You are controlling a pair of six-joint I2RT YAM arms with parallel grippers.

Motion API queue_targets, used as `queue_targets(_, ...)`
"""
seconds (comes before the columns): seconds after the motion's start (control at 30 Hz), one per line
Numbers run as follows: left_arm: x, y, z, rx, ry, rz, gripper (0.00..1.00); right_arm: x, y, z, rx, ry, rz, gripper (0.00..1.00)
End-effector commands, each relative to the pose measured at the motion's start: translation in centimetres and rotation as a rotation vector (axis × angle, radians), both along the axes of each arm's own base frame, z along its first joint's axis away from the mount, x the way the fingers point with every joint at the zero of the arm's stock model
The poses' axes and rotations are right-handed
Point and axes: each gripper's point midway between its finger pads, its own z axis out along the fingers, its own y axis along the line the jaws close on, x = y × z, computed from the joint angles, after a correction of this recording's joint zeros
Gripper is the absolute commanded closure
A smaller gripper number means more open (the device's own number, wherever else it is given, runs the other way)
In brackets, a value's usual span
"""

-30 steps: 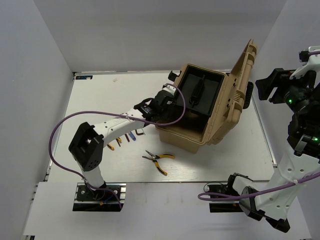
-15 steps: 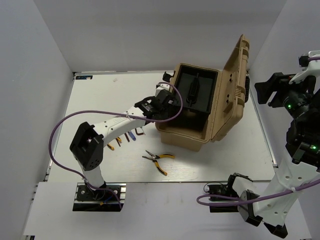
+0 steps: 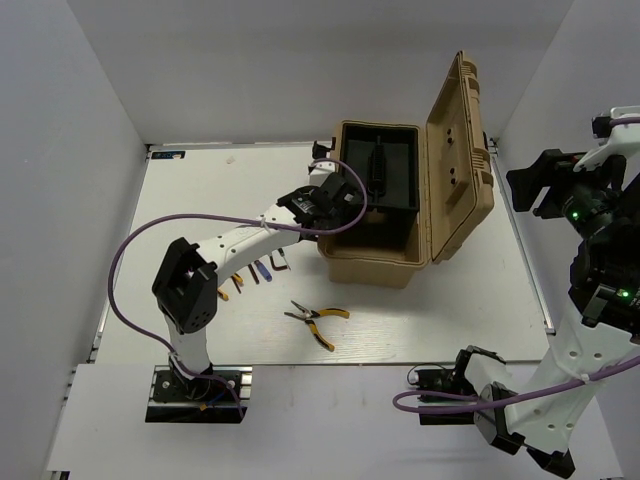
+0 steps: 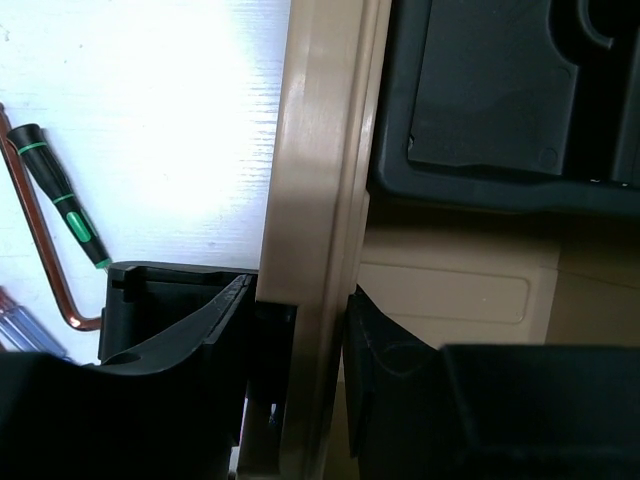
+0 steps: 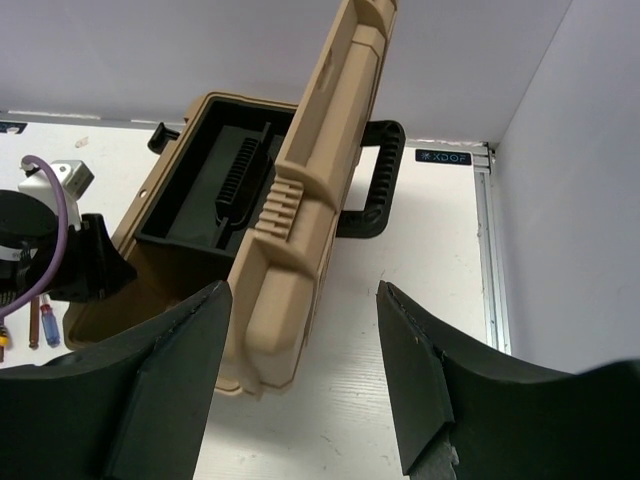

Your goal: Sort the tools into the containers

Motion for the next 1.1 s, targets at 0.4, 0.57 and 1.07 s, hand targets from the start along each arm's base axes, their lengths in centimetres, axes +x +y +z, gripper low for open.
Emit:
queue_targets(0.4,0.8,1.5,-3.6,-0.09,0.091,0.234,1.0,-0.3,0.4,0.2,-0.005,-0.029,0.015,0.34)
queue_targets(0.57,0.9,0.5,-3.9,-0.126,0.102,0.258,1.0,-0.4,0.5,0.2,0.001,-0.026,0.021,0.34)
queue_targets(1.07,1.3,-0.4,-4.1,-0.177,0.111,0.301,1.0,-0.8,0.5,-0.1,-0.015,-0.02,0.016,0.34)
